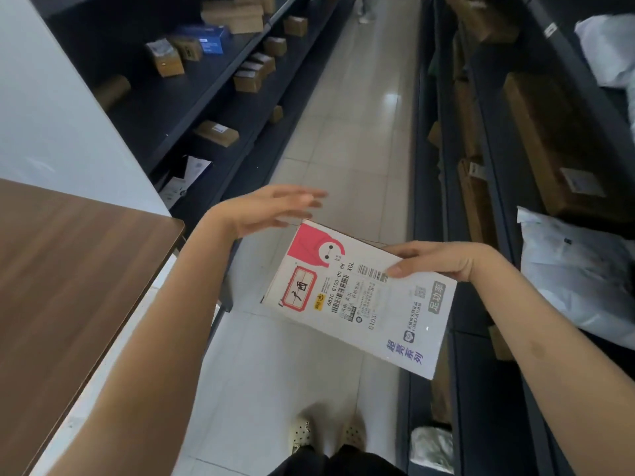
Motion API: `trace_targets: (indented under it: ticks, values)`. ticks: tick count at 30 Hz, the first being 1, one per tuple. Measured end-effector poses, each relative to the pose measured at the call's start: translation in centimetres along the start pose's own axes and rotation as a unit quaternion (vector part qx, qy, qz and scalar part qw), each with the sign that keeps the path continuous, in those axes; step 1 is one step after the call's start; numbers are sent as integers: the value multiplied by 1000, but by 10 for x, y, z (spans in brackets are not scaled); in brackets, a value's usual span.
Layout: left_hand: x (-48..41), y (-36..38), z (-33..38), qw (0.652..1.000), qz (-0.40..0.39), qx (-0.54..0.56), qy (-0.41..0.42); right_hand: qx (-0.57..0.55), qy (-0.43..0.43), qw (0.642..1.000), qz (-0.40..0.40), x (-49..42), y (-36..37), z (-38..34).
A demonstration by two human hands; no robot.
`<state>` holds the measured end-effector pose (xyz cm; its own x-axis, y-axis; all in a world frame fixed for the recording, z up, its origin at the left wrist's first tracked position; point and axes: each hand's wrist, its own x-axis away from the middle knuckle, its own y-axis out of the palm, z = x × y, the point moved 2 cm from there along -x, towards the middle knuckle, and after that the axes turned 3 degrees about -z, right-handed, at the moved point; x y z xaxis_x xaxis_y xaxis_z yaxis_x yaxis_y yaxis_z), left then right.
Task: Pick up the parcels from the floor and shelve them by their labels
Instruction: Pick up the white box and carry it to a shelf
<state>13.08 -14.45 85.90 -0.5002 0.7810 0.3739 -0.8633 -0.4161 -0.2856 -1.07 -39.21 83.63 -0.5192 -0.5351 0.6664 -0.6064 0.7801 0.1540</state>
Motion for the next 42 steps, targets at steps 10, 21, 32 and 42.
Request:
trace_targets:
  ticks: [10, 21, 32, 42]
  values:
    - [48, 154, -43, 882, 354, 308, 48, -231, -183, 932, 211, -20, 18, 47]
    - [10, 152, -56, 908, 283, 306, 37, -306, -210, 865, 337, -62, 39, 54]
    - [-53, 75, -47, 933, 215, 283, 58, -358, -259, 758, 479, -78, 0, 8]
    - [-244, -11, 49, 941, 142, 286, 111, -348, -348, 647, 583, -51, -171, -62]
